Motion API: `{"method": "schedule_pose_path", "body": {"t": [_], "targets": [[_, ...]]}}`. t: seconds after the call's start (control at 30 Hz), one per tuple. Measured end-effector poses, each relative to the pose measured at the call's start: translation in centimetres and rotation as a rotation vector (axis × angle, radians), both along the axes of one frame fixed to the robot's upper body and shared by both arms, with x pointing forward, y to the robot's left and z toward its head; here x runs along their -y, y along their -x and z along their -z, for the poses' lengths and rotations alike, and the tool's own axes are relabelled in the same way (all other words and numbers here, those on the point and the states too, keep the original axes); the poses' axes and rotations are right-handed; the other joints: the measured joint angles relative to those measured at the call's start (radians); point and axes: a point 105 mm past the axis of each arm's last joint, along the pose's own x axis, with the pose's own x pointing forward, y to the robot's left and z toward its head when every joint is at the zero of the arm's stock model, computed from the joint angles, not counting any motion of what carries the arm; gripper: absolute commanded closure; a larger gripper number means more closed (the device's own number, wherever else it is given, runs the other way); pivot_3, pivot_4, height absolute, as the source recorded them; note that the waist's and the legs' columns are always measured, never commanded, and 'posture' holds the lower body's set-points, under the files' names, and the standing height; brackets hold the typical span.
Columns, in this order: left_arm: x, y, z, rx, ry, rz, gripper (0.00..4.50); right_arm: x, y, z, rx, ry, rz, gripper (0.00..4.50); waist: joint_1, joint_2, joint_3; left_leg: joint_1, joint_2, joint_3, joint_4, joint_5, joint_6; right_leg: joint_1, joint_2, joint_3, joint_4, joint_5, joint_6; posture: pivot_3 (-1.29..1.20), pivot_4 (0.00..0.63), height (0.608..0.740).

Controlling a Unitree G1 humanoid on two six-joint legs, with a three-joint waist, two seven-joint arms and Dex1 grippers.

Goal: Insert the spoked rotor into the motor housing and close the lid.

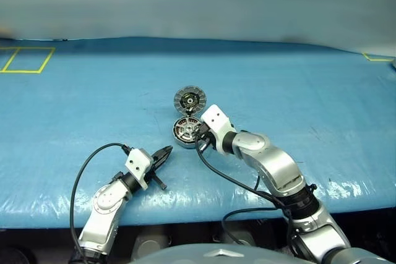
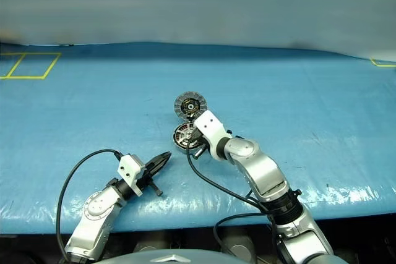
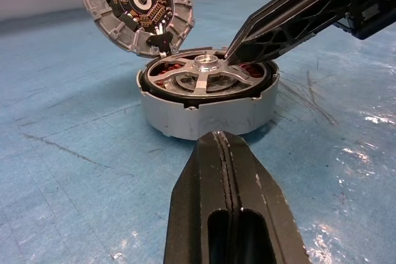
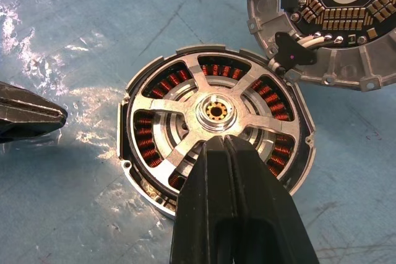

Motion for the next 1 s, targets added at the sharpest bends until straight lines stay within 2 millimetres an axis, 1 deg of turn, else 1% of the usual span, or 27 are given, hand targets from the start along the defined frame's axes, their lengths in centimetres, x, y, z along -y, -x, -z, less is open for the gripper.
{"method": "schedule_pose_path", "body": {"t": [0.3,0.4,0.5,0.57,0.7,0.8,1.0], "targets": [[-0.1,0.0,0.1,-0.006,-0.004,0.000,4.50,0.3,0.6,0.3,-0.019,0.031,-0.021,4.48,0.001,0.000,0.000,-0.001,0.000,0.000,0.000,0.000,0.000,-0.001,-0.001,0.000,0.000,0.000,0.000,0.00,0.150,0.740],[-0.1,0.0,0.1,-0.006,-0.004,0.001,4.50,-0.3,0.3,-0.9,0.010,0.005,-0.028,4.48,0.000,0.000,0.000,-0.001,0.000,0.000,0.000,0.000,0.000,0.000,0.000,0.000,0.000,0.000,0.000,0.00,0.150,0.740],[0.0,0.0,0.1,-0.006,-0.004,0.000,4.50,-0.8,-0.4,-2.5,0.067,-0.050,-0.007,4.48,0.001,0.000,0.000,-0.001,0.000,0.000,0.000,0.000,0.000,-0.001,0.000,0.000,0.000,0.000,0.000,0.00,0.150,0.740],[0.0,-0.1,0.1,-0.007,-0.004,0.001,4.50,-1.3,-1.0,-2.7,0.085,-0.067,0.003,4.48,0.001,0.000,0.000,-0.001,0.000,0.000,0.000,0.000,0.000,-0.001,0.000,0.000,0.000,0.000,0.000,0.00,0.150,0.740],[0.0,-0.1,0.1,-0.007,-0.002,0.000,4.50,-1.7,-1.8,-1.4,0.073,-0.067,0.040,4.48,0.002,0.001,0.000,-0.001,-0.001,0.000,0.000,0.000,0.000,0.000,0.000,0.000,0.000,0.000,0.000,0.00,0.150,0.740],[0.0,-0.1,0.1,-0.008,-0.001,0.000,4.50,-1.9,-2.1,-0.5,0.060,-0.059,0.049,4.48,0.000,0.001,0.000,-0.001,-0.001,0.000,0.000,0.000,0.000,0.001,0.000,0.000,0.000,0.000,0.000,0.00,0.150,0.740],[0.0,0.0,0.1,-0.010,-0.001,-0.003,4.50,-2.1,-2.1,0.2,0.051,-0.053,0.045,4.48,0.000,0.001,0.000,0.000,0.000,0.000,0.000,0.000,0.000,0.000,0.000,0.000,0.000,0.000,0.000,0.00,0.150,0.740]]}}
